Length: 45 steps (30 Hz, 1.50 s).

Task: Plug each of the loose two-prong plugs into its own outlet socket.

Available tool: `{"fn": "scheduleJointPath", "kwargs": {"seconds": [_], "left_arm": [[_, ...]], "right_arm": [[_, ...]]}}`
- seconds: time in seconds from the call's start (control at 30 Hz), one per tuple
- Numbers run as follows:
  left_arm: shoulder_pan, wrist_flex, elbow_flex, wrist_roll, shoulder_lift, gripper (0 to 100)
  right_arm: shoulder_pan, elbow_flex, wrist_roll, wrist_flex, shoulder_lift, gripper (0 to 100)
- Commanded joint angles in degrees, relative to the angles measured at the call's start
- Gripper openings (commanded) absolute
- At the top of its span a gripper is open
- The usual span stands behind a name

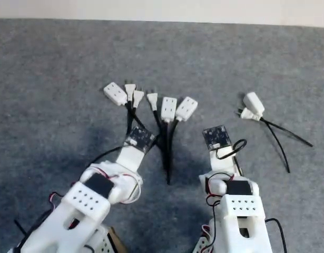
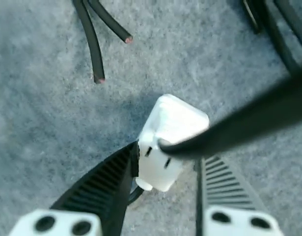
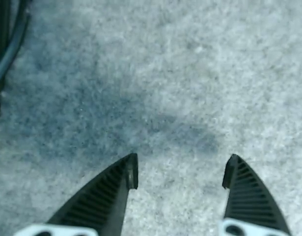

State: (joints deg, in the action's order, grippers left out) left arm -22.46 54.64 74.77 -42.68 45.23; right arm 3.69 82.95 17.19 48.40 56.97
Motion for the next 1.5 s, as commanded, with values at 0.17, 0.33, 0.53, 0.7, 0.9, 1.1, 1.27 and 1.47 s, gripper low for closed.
{"fn": "scheduleJointPath", "kwargs": {"seconds": [0.17,0.33,0.53,0.7,0.9,1.1,1.27,1.47], "left_arm": [[-0.31,9.32,-6.9,-1.05,-0.4,30],[-0.57,9.85,-7.34,-1.05,-0.4,23],[-0.4,9.85,-7.6,-1.05,-0.4,3],[-0.13,9.76,-7.87,-0.88,-0.4,2],[10.86,9.93,-14.2,-0.79,-0.4,2],[20.26,14.15,-22.46,-0.62,-0.48,2],[36.79,15.03,-34.42,-0.26,-1.63,2],[52.88,14.86,-54.55,-0.44,-19.91,2]], "right_arm": [[1.27,-0.13,-0.53,-1.01,0.75,27.1],[1.27,-0.13,-0.53,-1.01,0.75,27.1],[1.36,-0.13,-0.53,-1.01,0.66,27.1],[1.36,-0.13,-0.53,-1.01,0.66,27.1],[1.36,-0.13,-0.53,-1.01,0.66,27.1],[1.36,-0.04,-0.53,-1.01,0.66,27.1],[1.36,-0.04,-0.53,-1.01,0.66,27.1],[1.45,-0.04,-0.53,-1.01,0.66,27.1]]}}
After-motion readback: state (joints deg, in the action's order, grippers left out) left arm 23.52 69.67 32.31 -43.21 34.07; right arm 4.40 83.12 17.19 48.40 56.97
